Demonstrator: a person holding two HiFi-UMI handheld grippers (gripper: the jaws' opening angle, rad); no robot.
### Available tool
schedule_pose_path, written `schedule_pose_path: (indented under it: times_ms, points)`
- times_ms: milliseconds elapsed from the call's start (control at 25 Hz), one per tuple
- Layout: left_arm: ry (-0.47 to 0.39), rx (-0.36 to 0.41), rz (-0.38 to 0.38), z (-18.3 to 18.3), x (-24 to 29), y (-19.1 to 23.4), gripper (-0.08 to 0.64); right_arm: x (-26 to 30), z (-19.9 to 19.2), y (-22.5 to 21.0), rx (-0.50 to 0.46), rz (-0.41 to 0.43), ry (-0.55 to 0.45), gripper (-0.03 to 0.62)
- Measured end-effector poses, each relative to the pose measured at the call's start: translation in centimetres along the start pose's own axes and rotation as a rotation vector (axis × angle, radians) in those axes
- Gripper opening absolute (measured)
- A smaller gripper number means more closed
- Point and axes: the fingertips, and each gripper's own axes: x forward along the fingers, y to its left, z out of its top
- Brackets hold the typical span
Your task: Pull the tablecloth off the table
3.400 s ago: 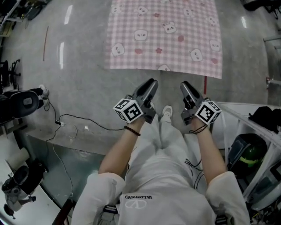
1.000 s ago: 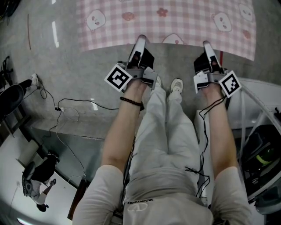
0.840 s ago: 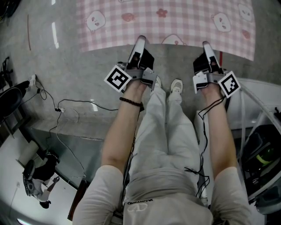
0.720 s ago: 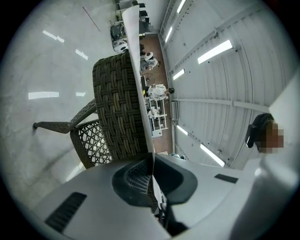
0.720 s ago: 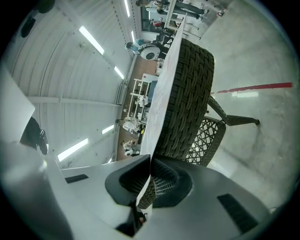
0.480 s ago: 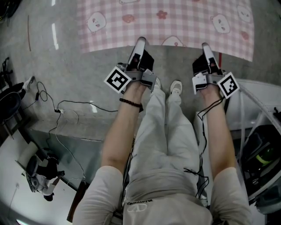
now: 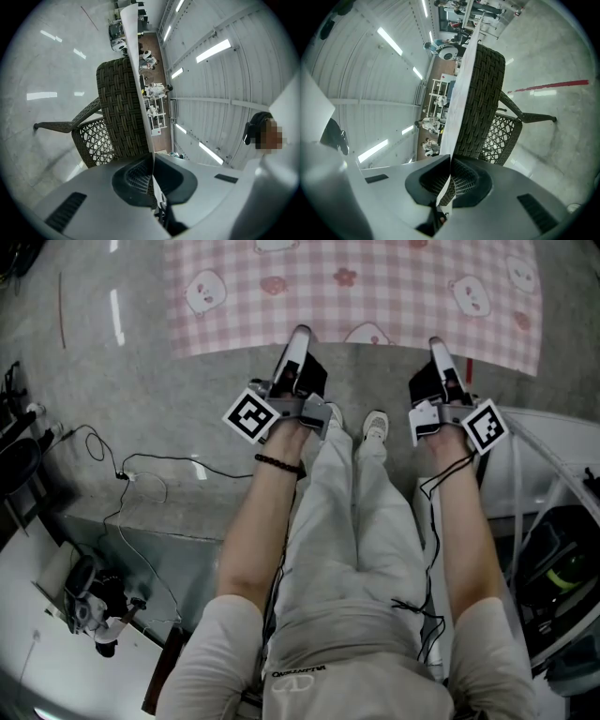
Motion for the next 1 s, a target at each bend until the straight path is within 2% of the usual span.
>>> schedule_pose_path:
  times_ms: [520,1000]
  points:
    - [0.010,0.009,0.007,-0.02,-0.02,0.16,0.003,0.17,-0.09,-0.24,0.007,-0.022,0.020,0.011]
    - [0.011,-0.017,0.054,0.07,-0.09,0.10,0.003,0.08,-0.19,0.14,0.038,-0.074,0.044,0.011]
